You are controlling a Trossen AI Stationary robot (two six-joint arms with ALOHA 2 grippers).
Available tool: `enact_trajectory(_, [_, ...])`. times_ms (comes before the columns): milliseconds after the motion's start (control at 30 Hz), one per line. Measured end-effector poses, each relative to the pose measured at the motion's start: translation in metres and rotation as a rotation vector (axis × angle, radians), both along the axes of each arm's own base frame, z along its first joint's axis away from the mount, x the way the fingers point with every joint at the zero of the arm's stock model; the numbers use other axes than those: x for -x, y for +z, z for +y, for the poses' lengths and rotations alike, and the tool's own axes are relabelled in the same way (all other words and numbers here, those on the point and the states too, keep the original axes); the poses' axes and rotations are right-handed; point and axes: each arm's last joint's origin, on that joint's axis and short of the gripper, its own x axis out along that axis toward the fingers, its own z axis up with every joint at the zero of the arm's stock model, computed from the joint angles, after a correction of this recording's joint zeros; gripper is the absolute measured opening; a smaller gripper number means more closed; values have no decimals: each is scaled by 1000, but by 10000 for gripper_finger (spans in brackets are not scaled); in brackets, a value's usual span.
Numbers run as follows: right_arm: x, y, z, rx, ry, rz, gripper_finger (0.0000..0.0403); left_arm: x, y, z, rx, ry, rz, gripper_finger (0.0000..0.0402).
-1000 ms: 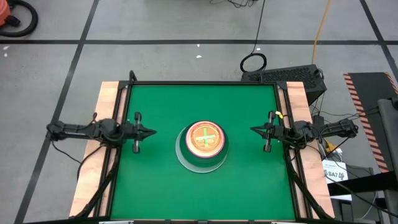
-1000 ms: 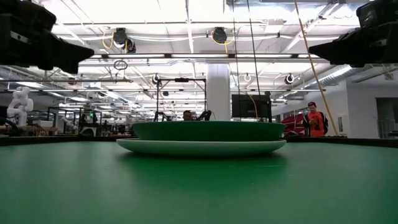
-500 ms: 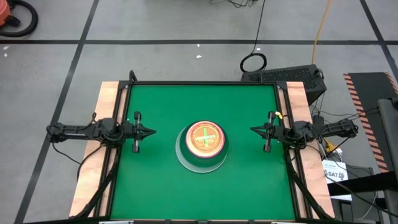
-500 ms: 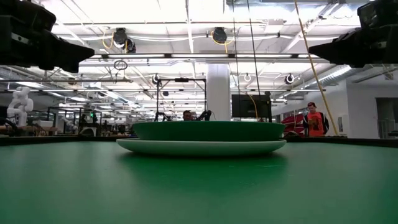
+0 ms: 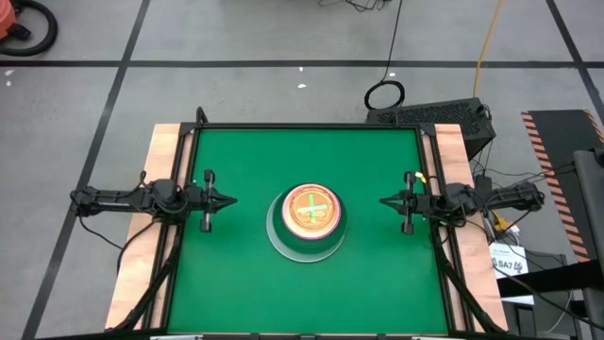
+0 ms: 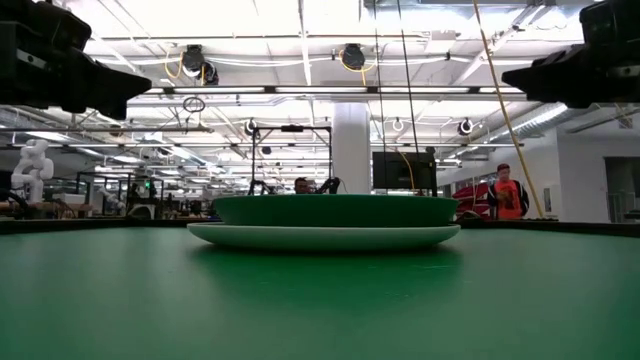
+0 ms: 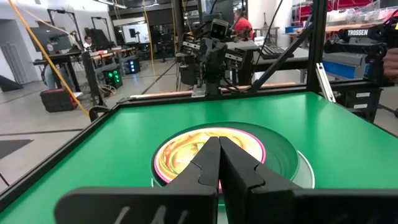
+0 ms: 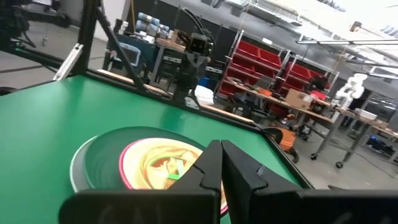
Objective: Stack plastic plates
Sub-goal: Return to Home Position
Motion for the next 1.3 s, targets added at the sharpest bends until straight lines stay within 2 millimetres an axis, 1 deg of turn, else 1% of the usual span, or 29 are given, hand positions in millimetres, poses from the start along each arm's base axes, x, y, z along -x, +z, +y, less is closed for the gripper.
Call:
enact_trajectory(133, [0,0,-3,-2,3,1,0,0,0,0,3,0,0,5])
enact_trajectory(367, [-1,-1,-10,-16,-40,5,0,0,0,0,11,-4,1,5])
enact_trajectory(533, [-1,-1,-10,-59,-41,4,0,0,0,0,11,-6,1,5])
enact_trajectory(767, [-1,0,-10,-57,-42,-1,7,0,0,0,11,-6,2,5])
enact_trajectory(1300, [-1,0,-10,-59,-44,-3,8,0,0,0,-12,-7,1,5])
